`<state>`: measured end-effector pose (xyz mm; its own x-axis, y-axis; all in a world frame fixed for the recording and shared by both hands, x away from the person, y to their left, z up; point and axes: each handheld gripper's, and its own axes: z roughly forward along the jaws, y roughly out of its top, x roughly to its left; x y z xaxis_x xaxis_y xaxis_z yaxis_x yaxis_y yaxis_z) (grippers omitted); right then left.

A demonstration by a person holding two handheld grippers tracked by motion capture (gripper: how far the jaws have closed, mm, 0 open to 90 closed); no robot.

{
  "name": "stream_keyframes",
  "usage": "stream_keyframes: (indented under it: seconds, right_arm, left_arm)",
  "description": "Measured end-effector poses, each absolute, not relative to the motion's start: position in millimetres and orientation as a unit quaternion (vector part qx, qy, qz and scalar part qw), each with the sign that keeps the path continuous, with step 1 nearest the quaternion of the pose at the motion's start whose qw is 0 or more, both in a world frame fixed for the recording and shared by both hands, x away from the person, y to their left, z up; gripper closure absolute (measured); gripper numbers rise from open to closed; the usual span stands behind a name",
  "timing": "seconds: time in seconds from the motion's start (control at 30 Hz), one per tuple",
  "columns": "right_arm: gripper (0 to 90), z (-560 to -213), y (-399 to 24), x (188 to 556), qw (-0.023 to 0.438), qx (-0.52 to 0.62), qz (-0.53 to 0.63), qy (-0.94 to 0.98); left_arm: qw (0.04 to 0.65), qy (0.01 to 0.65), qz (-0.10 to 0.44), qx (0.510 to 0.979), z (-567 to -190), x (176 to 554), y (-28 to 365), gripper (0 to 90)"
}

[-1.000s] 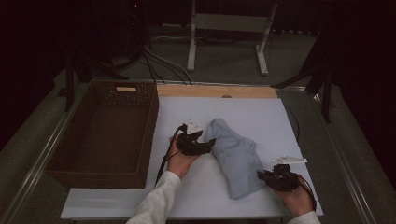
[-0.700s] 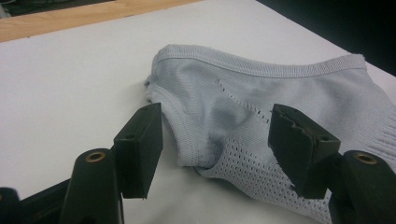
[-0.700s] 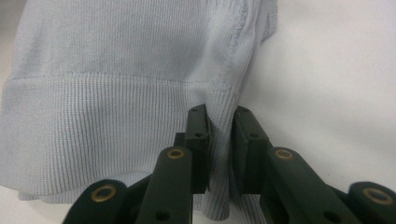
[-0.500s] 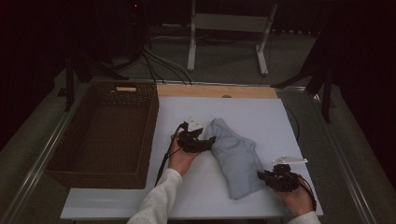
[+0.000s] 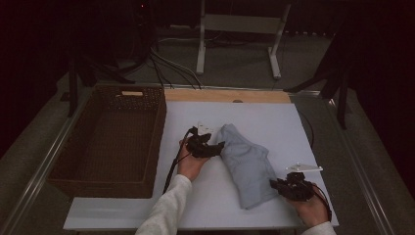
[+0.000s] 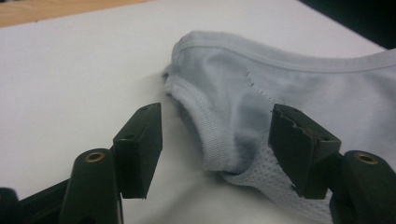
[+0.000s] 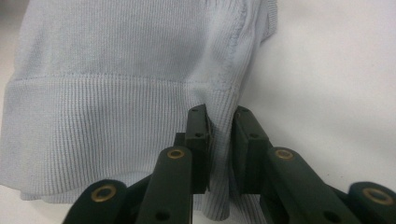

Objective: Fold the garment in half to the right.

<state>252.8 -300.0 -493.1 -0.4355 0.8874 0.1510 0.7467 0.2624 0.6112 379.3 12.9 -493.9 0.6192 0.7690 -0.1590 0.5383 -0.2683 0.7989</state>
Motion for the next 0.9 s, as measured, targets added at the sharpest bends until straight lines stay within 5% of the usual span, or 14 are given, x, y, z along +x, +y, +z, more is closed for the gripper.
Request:
stream_keyframes:
  seconds: [0.3,0.7,0.9]
  right_arm:
    - [78.5,-493,-300,253,0.11,0.521,0.316,0.786]
    - [78.5,-492,-301,253,0.109,0.52,0.318,0.785]
    - [78.5,-491,-302,253,0.109,0.518,0.32,0.785]
  left_arm:
    - [0.424,0.422,0.116,0.793,-503,383,10,47.2]
    - [0.401,0.416,0.094,0.811,-510,385,8,80.4]
    - [0.409,0.429,0.111,0.798,-500,387,19,85.8]
